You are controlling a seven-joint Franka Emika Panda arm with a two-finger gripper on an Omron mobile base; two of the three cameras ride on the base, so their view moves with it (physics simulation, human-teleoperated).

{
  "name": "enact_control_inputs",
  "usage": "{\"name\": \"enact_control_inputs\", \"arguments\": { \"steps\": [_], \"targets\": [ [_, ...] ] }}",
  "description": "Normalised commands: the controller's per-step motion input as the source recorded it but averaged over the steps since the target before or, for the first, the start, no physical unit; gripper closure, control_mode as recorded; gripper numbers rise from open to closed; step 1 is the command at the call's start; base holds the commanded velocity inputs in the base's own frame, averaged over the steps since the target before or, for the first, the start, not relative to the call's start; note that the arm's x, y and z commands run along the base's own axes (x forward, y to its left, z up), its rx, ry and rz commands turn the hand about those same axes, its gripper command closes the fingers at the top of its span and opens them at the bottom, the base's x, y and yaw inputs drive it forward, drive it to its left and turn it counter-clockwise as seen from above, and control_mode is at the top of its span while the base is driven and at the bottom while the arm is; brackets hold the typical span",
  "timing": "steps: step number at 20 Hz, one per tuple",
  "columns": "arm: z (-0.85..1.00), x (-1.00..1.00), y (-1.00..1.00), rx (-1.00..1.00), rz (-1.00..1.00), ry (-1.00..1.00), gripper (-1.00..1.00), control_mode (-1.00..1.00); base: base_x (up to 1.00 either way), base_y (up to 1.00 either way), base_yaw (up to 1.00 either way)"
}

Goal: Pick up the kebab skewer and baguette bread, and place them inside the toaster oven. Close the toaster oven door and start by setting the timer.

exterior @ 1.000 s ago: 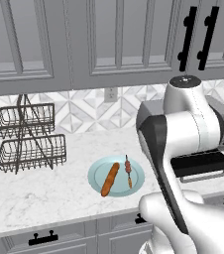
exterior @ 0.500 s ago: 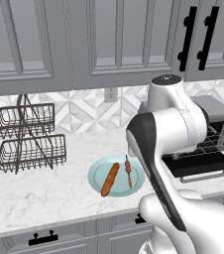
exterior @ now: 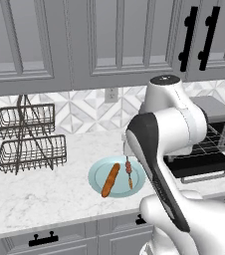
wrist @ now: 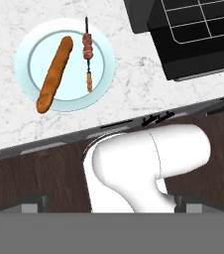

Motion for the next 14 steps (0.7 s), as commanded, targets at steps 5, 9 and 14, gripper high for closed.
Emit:
{"name": "enact_control_inputs", "arguments": {
  "steps": [5, 9, 14],
  "targets": [
    [-0.31, 0.25, 0.31, 0.00, -0.15, 0.00, -1.00, -1.00, 0.00, 0.00, 0.00],
    [-0.34, 0.09, 0.11, 0.00, -0.23, 0.00, -1.00, -1.00, 0.00, 0.00, 0.00],
    [-0.33, 0.26, -0.04, 0.09, -0.19, 0.00, -1.00, -1.00, 0.00, 0.00, 0.00]
  ]
}}
